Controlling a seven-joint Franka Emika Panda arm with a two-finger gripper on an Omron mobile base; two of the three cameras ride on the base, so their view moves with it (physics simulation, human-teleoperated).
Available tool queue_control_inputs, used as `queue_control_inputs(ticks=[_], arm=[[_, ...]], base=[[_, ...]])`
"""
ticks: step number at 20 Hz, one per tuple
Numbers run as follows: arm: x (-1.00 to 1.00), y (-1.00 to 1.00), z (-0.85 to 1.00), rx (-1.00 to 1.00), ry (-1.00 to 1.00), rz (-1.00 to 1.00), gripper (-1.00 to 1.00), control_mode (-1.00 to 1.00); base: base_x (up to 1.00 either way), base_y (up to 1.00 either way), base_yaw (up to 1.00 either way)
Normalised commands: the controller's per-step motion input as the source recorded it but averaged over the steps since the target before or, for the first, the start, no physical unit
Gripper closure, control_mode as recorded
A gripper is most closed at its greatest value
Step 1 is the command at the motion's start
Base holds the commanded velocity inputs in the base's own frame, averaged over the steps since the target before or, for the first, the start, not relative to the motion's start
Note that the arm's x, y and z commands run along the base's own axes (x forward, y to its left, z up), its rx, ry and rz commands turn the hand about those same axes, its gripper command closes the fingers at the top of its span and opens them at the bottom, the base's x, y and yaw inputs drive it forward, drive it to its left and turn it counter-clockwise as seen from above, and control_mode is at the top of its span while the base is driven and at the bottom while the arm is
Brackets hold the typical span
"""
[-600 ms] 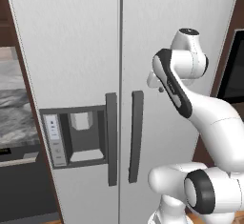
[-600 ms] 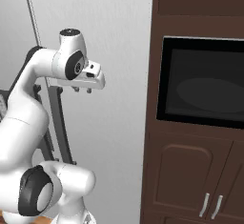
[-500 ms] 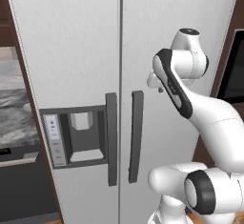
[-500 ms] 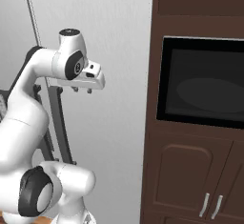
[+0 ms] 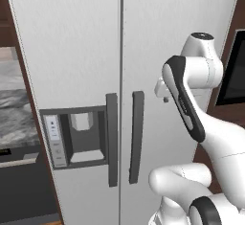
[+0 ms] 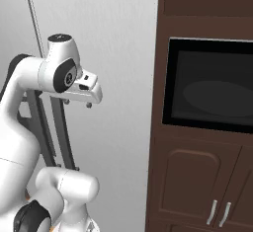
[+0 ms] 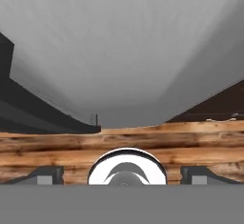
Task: Open the freezer door, pick up the ice cube tray from the freezer, and place it on the dining counter.
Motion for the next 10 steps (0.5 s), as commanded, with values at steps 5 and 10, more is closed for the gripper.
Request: queue_control_inputs(ticks=[5, 10], arm=[[-0.03, 0.0, 0.0, 0.0, 0.0, 0.0, -1.0, 1.0], [0.0, 0.0, 0.0, 0.0, 0.0, 0.0, -1.0, 1.0]], base=[[0.0, -0.02, 0.0], [0.16, -0.24, 0.0]])
